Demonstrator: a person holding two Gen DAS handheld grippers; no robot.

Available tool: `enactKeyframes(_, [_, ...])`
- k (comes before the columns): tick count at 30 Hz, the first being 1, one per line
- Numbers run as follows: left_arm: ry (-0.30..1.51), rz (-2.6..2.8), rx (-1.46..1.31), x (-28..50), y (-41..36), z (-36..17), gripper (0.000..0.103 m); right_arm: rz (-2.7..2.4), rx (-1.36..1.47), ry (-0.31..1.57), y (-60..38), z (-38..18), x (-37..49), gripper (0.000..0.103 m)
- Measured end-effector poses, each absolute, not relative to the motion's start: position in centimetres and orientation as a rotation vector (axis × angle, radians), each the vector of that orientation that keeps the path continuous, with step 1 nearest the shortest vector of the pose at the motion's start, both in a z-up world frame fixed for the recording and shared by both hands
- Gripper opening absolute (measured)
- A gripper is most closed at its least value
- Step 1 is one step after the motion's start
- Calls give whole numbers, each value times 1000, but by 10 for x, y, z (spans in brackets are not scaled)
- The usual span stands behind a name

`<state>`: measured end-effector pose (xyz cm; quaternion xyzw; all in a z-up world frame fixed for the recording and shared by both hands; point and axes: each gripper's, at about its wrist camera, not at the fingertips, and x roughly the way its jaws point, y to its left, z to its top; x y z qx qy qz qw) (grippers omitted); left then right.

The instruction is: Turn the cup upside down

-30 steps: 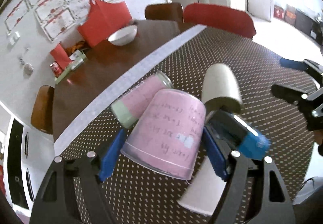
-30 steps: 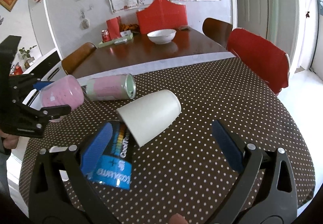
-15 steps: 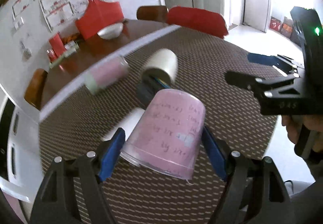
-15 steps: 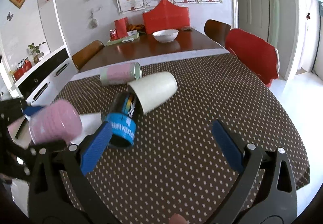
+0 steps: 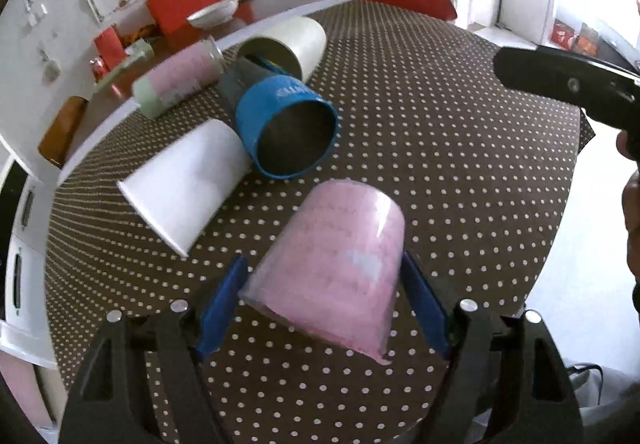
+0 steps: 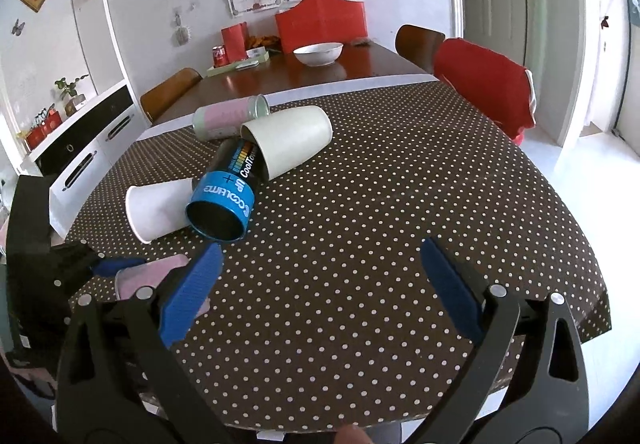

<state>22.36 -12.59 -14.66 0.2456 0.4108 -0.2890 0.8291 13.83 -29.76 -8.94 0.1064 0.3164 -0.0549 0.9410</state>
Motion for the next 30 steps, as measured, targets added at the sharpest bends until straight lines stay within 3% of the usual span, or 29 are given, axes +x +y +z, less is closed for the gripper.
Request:
enactKeyframes(12, [800, -596, 439, 203, -113, -124, 80, -95, 208, 627, -284, -85, 120, 97])
enactKeyframes(17, [731, -570, 397, 188, -102, -106, 86, -93, 206, 607, -278, -78, 110, 97])
enactKeyframes(19, [691, -538, 371, 179, -95, -97, 93, -88, 201, 597, -273, -75, 107, 97])
enactKeyframes(30, [572, -415, 231, 155, -53, -61, 95, -40, 200, 565, -243, -64, 93, 97])
